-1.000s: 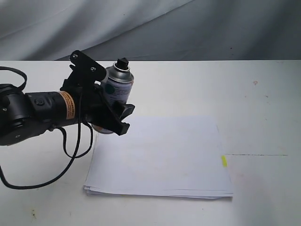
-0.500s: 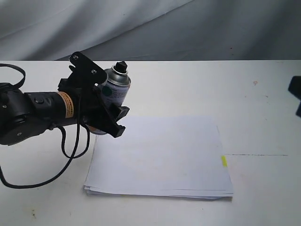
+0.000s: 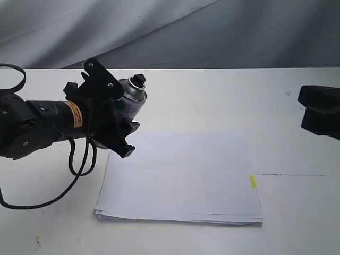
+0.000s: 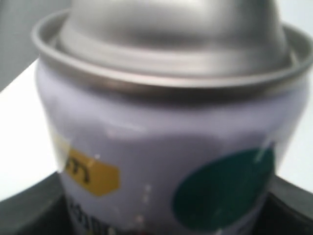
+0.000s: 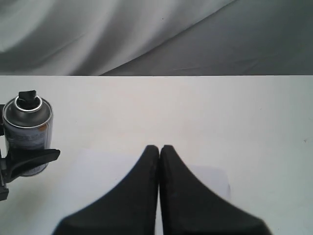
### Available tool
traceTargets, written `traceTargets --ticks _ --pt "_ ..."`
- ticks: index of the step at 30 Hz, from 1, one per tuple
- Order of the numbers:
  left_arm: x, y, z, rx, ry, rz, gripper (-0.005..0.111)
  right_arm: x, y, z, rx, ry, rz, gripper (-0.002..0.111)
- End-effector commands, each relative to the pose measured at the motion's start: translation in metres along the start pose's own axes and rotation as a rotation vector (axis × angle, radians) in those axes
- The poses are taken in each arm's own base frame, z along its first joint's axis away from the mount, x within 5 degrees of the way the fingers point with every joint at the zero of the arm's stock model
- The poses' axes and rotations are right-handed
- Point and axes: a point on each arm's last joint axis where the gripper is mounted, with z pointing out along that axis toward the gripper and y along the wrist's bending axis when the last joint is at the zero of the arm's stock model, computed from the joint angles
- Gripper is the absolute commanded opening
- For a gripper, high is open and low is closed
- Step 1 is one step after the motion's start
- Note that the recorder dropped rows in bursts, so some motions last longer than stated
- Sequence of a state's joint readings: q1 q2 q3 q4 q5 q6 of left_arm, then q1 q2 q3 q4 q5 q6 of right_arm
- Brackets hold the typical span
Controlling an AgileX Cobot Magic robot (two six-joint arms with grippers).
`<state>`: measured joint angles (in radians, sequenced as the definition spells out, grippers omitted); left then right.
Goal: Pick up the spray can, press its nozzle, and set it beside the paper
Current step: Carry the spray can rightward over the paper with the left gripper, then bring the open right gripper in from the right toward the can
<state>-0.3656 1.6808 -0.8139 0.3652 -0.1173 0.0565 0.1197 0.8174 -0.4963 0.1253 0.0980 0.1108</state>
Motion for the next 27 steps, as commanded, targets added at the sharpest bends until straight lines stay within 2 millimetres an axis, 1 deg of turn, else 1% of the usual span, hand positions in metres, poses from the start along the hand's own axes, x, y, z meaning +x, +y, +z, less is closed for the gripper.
traceTargets --ticks 1,3,6,11,15,18,21,23,27 --pt "-0.018 0.006 -0.005 -0.026 -0.046 0.179 0.000 -0.004 0.001 0.000 -0.003 -0.023 -0.030 0.000" --pt "-0.023 0.008 -0.005 -0.035 -0.054 0.241 0.000 -0.004 0.001 0.000 -0.002 -0.024 -0.036 0.000" --pt "-0.024 0.009 -0.005 -0.039 -0.056 0.282 0.000 -0.004 0.001 0.000 -0.002 -0.024 -0.060 0.000" --pt "-0.020 0.008 -0.004 -0.029 -0.018 0.288 0.000 -0.003 0.001 0.002 0.000 -0.019 -0.132 0.000" --pt "-0.019 0.006 -0.003 -0.020 -0.003 0.303 0.000 0.003 -0.001 0.015 0.010 0.031 -0.132 0.000" --pt "-0.020 -0.001 -0.003 -0.001 0.009 0.315 0.000 0.009 -0.003 0.027 0.019 0.082 -0.131 0.000" --pt "-0.024 -0.006 -0.003 0.008 -0.001 0.303 0.000 0.009 0.006 0.039 -0.013 0.122 -0.155 0.000" --pt "-0.026 -0.010 -0.003 0.017 0.002 0.300 0.000 0.008 0.017 0.048 -0.059 0.142 -0.223 0.000" --pt "-0.023 -0.010 -0.003 0.020 0.027 0.253 0.000 0.011 0.035 0.065 -0.126 0.189 -0.321 0.000"
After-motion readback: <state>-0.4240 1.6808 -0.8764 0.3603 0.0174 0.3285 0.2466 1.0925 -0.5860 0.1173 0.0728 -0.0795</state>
